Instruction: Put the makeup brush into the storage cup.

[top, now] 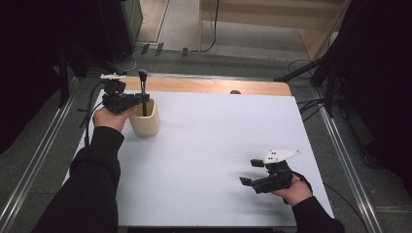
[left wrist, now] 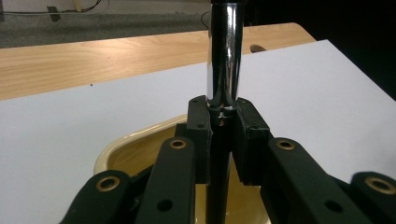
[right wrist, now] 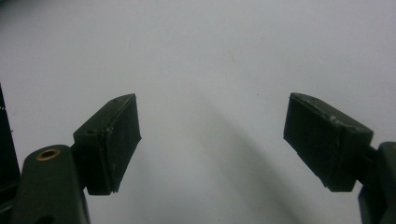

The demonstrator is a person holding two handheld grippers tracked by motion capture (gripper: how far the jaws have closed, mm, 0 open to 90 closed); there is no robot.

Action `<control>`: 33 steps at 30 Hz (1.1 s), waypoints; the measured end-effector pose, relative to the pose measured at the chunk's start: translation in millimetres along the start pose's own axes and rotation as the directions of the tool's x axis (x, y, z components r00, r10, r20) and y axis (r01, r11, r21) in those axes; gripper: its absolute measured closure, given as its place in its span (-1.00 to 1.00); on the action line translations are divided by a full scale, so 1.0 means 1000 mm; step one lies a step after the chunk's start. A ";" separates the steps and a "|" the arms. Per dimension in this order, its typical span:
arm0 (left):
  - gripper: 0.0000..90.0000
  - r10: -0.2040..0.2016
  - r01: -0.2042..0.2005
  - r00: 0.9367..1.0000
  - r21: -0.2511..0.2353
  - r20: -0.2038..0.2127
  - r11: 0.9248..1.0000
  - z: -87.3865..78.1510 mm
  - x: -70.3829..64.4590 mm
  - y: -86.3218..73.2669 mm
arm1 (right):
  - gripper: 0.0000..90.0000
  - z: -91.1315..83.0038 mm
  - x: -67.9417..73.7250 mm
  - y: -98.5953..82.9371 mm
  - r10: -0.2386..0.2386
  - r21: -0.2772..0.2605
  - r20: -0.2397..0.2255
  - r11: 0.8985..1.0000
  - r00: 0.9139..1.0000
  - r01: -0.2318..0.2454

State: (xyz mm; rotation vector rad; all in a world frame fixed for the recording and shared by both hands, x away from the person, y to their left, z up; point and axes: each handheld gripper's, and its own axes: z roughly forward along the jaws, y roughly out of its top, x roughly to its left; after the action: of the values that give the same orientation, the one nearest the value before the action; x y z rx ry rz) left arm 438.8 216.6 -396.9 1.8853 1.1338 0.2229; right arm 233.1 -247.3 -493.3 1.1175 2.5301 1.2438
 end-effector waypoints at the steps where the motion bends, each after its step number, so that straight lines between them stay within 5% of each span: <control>1: 0.75 0.000 0.000 1.000 -0.003 0.002 1.000 0.000 0.000 0.000 | -0.56 0.000 0.000 0.000 -0.001 -0.001 0.000 1.000 1.000 0.001; 15: 0.74 -0.026 0.026 1.000 0.003 -0.001 1.000 -0.002 0.005 -0.008 | -0.56 0.000 0.002 0.002 -0.017 -0.007 -0.011 1.000 1.000 0.017; 17: 0.44 -0.047 0.047 0.998 -0.001 0.031 0.999 -0.005 0.006 -0.007 | -0.56 0.000 0.003 0.002 -0.018 -0.009 -0.012 1.000 1.000 0.018; 18: 0.12 -0.076 0.076 0.996 0.001 0.045 0.997 -0.008 0.007 -0.004 | -0.56 -0.001 0.002 0.002 -0.015 -0.012 -0.014 1.000 1.000 0.014; 20: -0.14 -0.072 0.072 0.997 -0.006 0.033 0.997 -0.011 0.006 -0.003 | -0.56 -0.001 0.002 0.002 -0.011 -0.014 -0.011 1.000 1.000 0.011; 26: -0.26 -0.058 0.058 0.998 -0.004 0.000 0.998 -0.028 0.008 -0.003 | -0.56 -0.001 0.003 0.003 -0.017 -0.012 -0.012 1.000 1.000 0.017; 33: -0.27 -0.059 0.059 0.998 0.024 0.022 0.998 -0.036 0.009 -0.005 | -0.56 -0.001 0.003 0.002 -0.014 -0.013 -0.009 1.000 1.000 0.014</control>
State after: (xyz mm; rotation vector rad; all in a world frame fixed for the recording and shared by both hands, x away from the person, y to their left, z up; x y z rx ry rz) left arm 420.9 245.7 -382.3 1.8678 1.1798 0.1555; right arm 231.9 -245.2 -490.2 1.0924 2.5285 1.2627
